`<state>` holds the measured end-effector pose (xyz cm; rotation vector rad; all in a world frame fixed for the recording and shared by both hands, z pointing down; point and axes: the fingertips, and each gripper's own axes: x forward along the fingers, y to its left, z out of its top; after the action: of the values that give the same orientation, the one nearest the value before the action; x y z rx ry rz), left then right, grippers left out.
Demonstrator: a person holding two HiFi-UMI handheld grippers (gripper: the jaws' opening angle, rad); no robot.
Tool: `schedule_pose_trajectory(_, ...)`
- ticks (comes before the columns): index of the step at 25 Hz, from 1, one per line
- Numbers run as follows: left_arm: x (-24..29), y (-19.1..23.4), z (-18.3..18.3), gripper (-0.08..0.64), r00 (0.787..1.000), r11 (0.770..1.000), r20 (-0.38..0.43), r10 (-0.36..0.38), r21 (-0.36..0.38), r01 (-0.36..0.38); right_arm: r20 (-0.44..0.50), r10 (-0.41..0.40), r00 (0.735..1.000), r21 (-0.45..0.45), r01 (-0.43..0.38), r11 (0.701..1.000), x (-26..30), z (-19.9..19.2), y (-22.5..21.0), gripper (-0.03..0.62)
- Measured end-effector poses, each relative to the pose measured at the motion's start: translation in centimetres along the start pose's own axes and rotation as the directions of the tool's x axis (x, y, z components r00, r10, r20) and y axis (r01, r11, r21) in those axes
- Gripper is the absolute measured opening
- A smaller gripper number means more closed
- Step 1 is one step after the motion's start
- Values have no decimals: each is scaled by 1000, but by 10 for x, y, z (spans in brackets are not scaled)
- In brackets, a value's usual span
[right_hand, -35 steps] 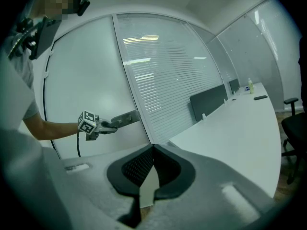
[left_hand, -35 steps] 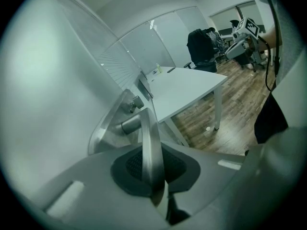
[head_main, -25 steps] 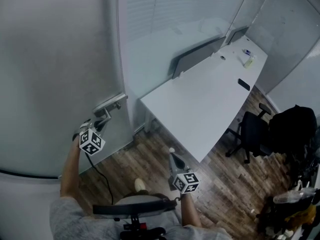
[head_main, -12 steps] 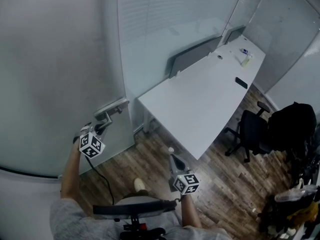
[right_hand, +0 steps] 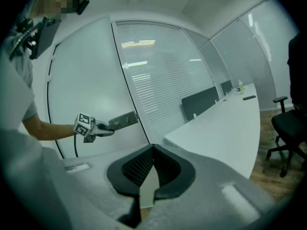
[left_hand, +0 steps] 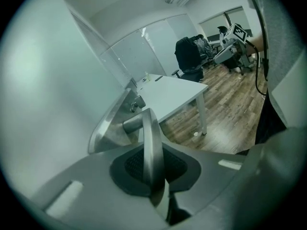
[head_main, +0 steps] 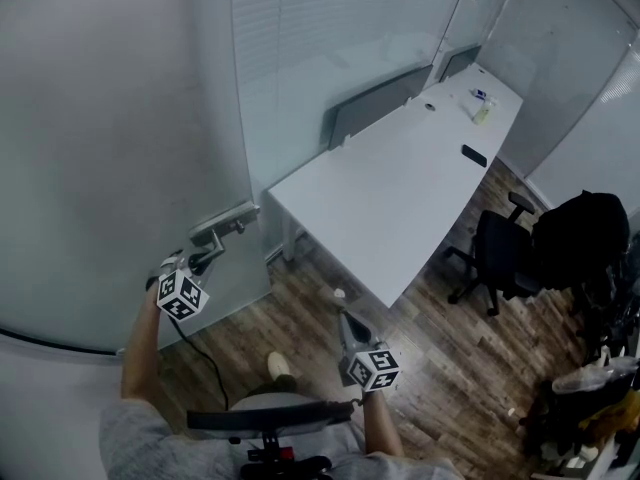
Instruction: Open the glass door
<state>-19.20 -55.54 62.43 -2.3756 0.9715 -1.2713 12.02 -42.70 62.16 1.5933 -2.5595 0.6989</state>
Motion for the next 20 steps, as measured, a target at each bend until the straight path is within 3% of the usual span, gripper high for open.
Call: schedule_pose_trajectory(20, -41, -77, 27, 20, 995, 993, 54, -79, 89, 74, 16, -38, 999, 7, 37, 999, -85, -31, 16, 2)
